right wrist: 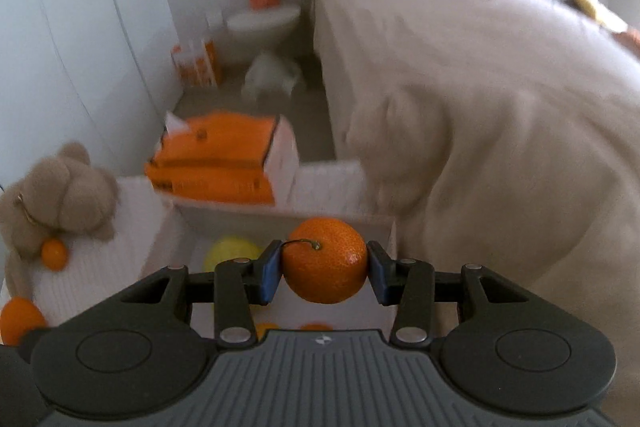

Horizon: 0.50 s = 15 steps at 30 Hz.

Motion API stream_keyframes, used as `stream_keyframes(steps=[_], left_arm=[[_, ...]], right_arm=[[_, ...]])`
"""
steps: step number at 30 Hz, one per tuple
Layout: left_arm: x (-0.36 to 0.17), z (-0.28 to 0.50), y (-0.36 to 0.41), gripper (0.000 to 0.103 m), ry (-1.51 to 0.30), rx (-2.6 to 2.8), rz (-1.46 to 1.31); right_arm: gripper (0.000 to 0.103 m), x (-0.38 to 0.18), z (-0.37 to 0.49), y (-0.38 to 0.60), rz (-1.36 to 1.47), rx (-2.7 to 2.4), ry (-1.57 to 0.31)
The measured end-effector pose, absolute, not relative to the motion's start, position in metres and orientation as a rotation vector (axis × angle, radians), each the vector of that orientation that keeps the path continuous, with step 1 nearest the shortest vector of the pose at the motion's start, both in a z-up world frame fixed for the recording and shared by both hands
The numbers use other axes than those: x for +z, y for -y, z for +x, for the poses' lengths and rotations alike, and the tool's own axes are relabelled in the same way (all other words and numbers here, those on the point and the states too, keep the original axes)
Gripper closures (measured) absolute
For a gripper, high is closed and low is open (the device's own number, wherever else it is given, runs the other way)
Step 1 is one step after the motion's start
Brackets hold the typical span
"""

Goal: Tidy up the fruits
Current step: 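Carry both mandarins over the pink box and open both tools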

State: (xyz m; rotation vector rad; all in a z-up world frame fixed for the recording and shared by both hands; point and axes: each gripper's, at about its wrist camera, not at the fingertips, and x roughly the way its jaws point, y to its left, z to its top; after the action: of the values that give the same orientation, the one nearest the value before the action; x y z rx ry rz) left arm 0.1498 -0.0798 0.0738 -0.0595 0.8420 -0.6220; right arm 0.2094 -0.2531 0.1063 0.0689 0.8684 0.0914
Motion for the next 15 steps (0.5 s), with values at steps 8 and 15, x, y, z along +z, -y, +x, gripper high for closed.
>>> stream_keyframes(steps=[8,15], left_arm=[[0.105,0.088,-0.013,0.058,-0.620,-0.507,-0.226],[0.098,0.049,-0.123,0.058,-0.479,-0.126,-0.363]], right_arm=[[0.048,0.079,0.218,0.247,0.173,0.100,-0.969],[0.034,0.104,0.191,0.201,0.061,0.153,-0.845]])
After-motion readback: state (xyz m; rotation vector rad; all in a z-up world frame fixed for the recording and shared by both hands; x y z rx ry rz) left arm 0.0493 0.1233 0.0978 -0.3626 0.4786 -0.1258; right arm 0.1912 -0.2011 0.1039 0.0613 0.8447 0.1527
